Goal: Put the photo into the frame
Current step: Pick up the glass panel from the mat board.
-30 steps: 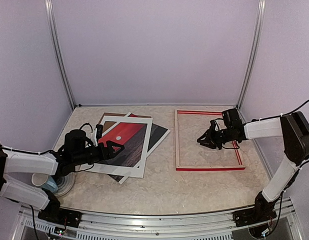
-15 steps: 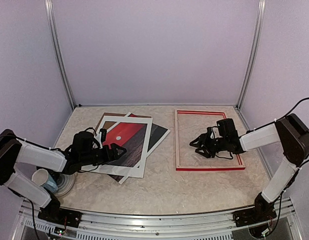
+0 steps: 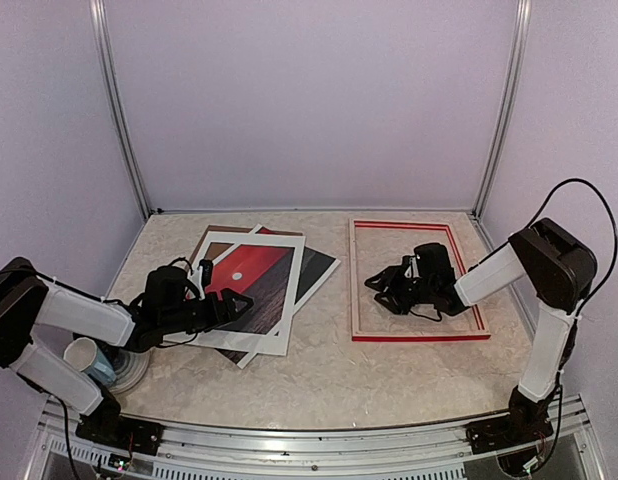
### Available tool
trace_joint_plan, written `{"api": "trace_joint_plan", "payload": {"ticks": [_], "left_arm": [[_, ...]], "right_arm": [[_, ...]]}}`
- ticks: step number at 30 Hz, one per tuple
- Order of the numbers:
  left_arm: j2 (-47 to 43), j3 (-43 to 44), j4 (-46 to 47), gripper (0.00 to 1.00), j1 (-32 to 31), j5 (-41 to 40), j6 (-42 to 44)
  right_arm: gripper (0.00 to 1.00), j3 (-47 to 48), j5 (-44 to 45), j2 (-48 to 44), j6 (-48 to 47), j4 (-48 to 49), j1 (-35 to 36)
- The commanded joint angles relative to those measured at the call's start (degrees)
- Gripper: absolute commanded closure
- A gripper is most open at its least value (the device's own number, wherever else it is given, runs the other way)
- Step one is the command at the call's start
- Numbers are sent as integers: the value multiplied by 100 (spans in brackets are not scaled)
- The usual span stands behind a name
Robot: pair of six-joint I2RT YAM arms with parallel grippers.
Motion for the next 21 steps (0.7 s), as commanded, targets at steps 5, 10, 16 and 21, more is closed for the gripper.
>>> {"api": "trace_joint_plan", "payload": {"ticks": [5,10,16,21], "left_arm": [[-119,-114,154,14,-37,80,-19],[-121,-154,189,14,-47,80,-30],[-119,-171,197,14,-56,90,-26],[-73,-171,225,14,-63,112,-44]], "right_arm": [[48,366,-22,592,225,727,143],[50,361,-69,805,368,1121,169],[55,372,-14,828,386,1227,188],[75,368,-11,885,379,1462,192]]}}
